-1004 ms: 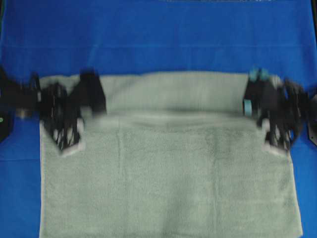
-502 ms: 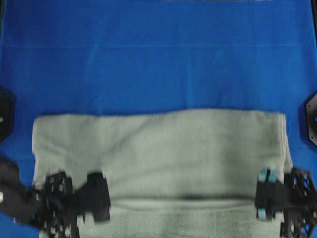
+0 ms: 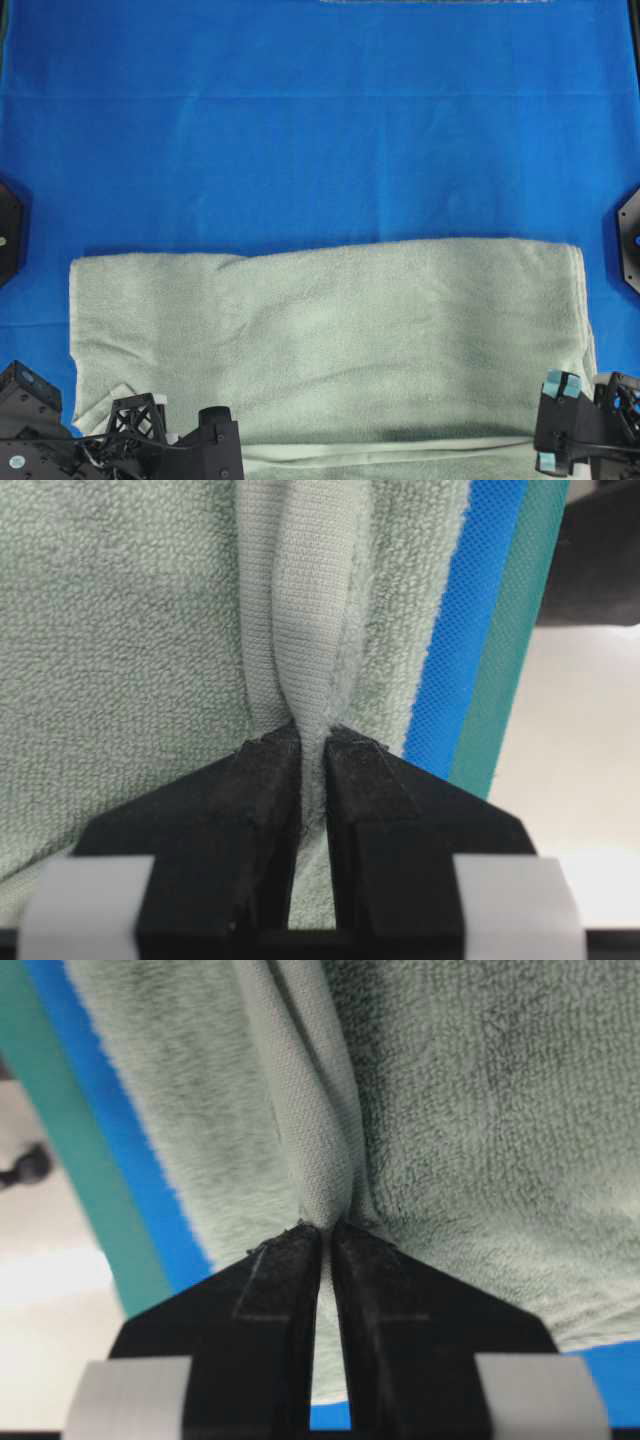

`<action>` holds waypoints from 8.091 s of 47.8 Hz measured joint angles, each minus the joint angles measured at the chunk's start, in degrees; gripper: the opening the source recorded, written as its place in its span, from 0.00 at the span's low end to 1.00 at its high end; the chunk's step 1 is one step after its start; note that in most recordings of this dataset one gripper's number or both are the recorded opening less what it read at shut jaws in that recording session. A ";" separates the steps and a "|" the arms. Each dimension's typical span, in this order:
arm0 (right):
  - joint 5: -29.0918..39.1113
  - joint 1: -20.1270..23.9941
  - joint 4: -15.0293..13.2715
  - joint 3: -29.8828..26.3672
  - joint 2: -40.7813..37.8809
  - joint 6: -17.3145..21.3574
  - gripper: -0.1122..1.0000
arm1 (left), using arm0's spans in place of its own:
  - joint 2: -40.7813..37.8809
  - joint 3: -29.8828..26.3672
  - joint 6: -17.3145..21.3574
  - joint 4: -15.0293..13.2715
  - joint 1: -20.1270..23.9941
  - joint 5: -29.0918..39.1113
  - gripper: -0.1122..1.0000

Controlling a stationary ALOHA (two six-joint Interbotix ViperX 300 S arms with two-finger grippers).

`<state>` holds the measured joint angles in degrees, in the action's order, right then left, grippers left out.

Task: Fold a bath towel.
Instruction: 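Lower the folded edge onto the near edge and open both grippers, then grasp the folded towel's left and right ends with both grippers, then lift the towel and swing the right end toward the far side, then lay the towel diagonally and regrasp its far end with the right gripper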

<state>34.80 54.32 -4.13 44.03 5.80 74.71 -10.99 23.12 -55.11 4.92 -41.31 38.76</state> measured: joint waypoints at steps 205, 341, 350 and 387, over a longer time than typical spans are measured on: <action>5.63 -75.94 -57.39 -7.29 26.46 -26.63 0.17 | 9.23 -31.29 12.30 12.39 7.91 15.64 0.18; 1.41 -92.37 -12.13 -1.93 3.34 -64.42 0.64 | 42.98 35.68 -7.56 12.66 18.98 1.05 0.84; -1.23 -93.78 -12.13 -1.93 -2.90 -65.04 0.64 | 42.45 35.33 -7.47 12.66 18.98 0.79 0.84; -7.38 -95.36 -11.07 -0.18 -8.35 -64.51 0.20 | 42.28 35.33 -7.47 12.57 18.98 0.70 0.84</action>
<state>27.42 -41.04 -15.21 43.86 -2.55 10.20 31.29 58.45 -62.58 17.49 -22.32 39.46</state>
